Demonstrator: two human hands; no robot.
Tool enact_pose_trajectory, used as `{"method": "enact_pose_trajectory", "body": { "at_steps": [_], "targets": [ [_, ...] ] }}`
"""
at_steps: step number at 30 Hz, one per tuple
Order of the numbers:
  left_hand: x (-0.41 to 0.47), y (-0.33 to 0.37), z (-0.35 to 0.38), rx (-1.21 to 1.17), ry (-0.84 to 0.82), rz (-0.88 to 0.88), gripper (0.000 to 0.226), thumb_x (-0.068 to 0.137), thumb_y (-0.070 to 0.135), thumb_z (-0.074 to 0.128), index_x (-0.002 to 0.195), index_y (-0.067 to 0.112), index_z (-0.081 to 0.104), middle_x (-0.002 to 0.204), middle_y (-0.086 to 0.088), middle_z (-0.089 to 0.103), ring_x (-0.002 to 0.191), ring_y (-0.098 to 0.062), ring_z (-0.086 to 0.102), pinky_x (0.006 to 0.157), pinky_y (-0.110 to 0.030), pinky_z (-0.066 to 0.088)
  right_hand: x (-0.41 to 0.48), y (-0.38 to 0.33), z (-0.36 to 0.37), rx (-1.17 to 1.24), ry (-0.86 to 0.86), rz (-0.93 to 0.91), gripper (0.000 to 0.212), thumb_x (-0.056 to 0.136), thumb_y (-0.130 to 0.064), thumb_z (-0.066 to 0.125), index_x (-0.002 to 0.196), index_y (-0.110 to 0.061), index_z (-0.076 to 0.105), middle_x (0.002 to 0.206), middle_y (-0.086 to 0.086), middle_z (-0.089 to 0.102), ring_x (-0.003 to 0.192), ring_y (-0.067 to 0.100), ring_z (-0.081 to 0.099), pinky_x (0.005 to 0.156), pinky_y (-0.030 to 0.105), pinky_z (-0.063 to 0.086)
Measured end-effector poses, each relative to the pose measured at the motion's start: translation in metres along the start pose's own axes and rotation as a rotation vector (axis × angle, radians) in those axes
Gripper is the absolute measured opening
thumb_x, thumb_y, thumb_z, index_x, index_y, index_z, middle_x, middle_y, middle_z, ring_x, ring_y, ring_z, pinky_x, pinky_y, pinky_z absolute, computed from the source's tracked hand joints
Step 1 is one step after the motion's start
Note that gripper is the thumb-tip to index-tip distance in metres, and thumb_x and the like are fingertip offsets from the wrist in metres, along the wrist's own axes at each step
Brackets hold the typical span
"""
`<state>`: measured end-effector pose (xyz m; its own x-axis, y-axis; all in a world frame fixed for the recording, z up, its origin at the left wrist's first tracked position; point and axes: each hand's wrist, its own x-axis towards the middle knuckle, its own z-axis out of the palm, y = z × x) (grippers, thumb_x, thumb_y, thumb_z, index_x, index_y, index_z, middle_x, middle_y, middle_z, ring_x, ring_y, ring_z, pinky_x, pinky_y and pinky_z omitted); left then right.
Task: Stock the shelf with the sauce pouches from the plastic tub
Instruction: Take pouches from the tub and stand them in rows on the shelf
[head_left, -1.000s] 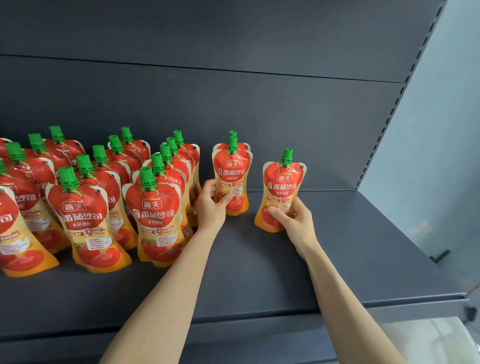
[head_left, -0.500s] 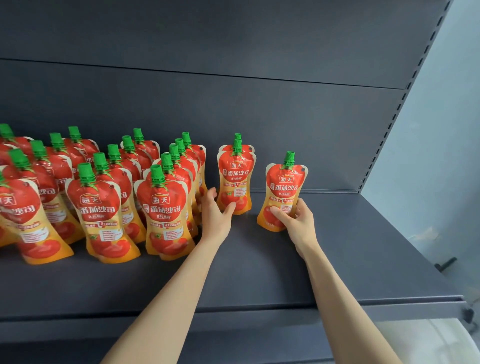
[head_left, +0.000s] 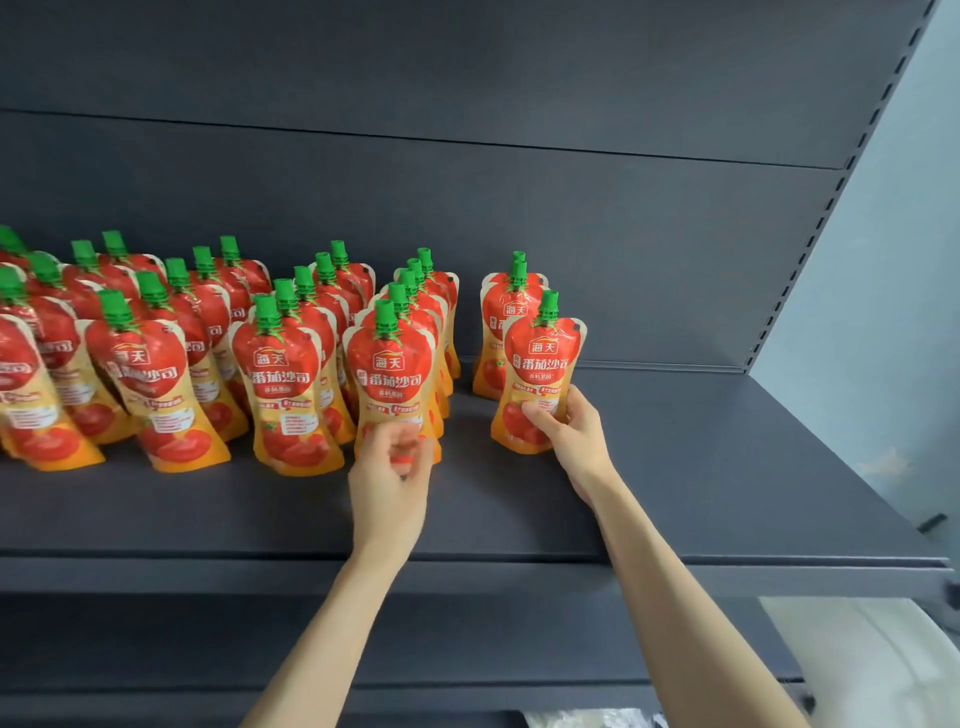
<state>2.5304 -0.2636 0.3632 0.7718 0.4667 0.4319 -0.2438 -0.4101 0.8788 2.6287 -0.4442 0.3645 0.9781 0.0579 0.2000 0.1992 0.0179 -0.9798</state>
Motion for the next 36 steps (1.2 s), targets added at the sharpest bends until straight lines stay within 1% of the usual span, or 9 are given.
{"method": "enact_pose_trajectory", "body": {
  "at_steps": [3,6,10,12,14,16,23,28,36],
  "targets": [
    [0.005,0.000,-0.017,0.052,0.114,0.050,0.022,0.084,0.018,0.068,0.101,0.011,0.057,0.098,0.001,0.058,0.086,-0.015,0.057,0.070,-0.020,0.048,-0.005,0.000,0.018,-0.020,0.033,0.010,0.028,0.084,-0.021,0.071,0.106,-0.026,0.055,0.107,-0.003,0.065,0.095,0.009,0.065,0.068,0.015,0.052],
    [0.009,-0.002,-0.024,0.115,0.147,0.055,0.039,0.083,0.020,0.070,0.114,0.005,0.051,0.110,-0.008,0.052,0.100,-0.021,0.053,0.079,-0.027,0.047,-0.008,0.003,0.024,-0.071,0.100,0.002,0.034,0.082,-0.022,0.073,0.111,-0.019,0.055,0.114,0.005,0.064,0.099,0.013,0.064,0.075,0.020,0.052],
    [0.010,-0.007,-0.025,0.138,0.057,0.054,0.060,0.084,0.023,0.069,0.133,0.004,0.039,0.134,-0.015,0.045,0.125,-0.026,0.043,0.094,-0.026,0.037,-0.013,0.003,0.026,-0.169,0.231,-0.040,0.043,0.079,-0.026,0.076,0.113,-0.017,0.051,0.113,0.002,0.064,0.099,0.014,0.063,0.078,0.025,0.055],
    [0.011,-0.009,-0.023,0.129,-0.007,0.042,0.068,0.085,0.025,0.067,0.141,0.007,0.031,0.144,-0.012,0.038,0.133,-0.024,0.036,0.098,-0.024,0.032,-0.015,0.003,0.027,-0.232,0.270,-0.078,0.044,0.080,-0.026,0.075,0.114,-0.013,0.052,0.113,0.002,0.064,0.098,0.014,0.062,0.074,0.017,0.052],
    [0.014,-0.011,-0.022,0.132,-0.051,0.014,0.073,0.086,0.029,0.065,0.144,0.009,0.026,0.148,-0.010,0.035,0.136,-0.024,0.034,0.104,-0.030,0.032,-0.015,0.003,0.028,-0.300,0.281,-0.092,0.045,0.081,-0.028,0.074,0.116,-0.012,0.052,0.112,0.000,0.063,0.097,0.013,0.060,0.070,0.011,0.046],
    [0.017,-0.013,-0.021,0.135,-0.078,-0.016,0.071,0.087,0.031,0.063,0.144,0.008,0.028,0.146,-0.009,0.038,0.134,-0.024,0.036,0.106,-0.034,0.034,-0.014,0.003,0.029,-0.344,0.296,-0.076,0.046,0.081,-0.030,0.073,0.117,-0.013,0.051,0.112,0.000,0.063,0.096,0.013,0.059,0.073,0.016,0.048],
    [0.021,-0.020,-0.022,0.097,-0.074,-0.054,0.059,0.086,0.028,0.065,0.136,0.009,0.040,0.136,-0.008,0.050,0.125,-0.023,0.046,0.099,-0.031,0.039,-0.001,0.002,0.039,-0.444,0.341,0.000,0.050,0.081,-0.040,0.071,0.122,-0.018,0.050,0.117,0.002,0.064,0.097,0.015,0.061,0.083,0.033,0.052],
    [0.021,-0.020,-0.021,0.089,-0.064,-0.045,0.056,0.086,0.026,0.066,0.134,0.009,0.043,0.132,-0.007,0.053,0.122,-0.022,0.049,0.095,-0.027,0.039,0.007,0.006,0.043,-0.490,0.350,0.018,0.050,0.083,-0.044,0.068,0.123,-0.020,0.050,0.119,0.002,0.064,0.104,0.019,0.062,0.086,0.036,0.051],
    [0.020,-0.017,-0.023,0.107,-0.075,-0.062,0.055,0.087,0.026,0.065,0.134,0.010,0.042,0.133,-0.008,0.052,0.123,-0.023,0.049,0.098,-0.034,0.042,0.013,0.006,0.050,-0.642,0.327,0.072,0.055,0.087,-0.052,0.058,0.127,-0.015,0.050,0.123,0.004,0.063,0.108,0.024,0.063,0.089,0.037,0.051]
  ]
}}
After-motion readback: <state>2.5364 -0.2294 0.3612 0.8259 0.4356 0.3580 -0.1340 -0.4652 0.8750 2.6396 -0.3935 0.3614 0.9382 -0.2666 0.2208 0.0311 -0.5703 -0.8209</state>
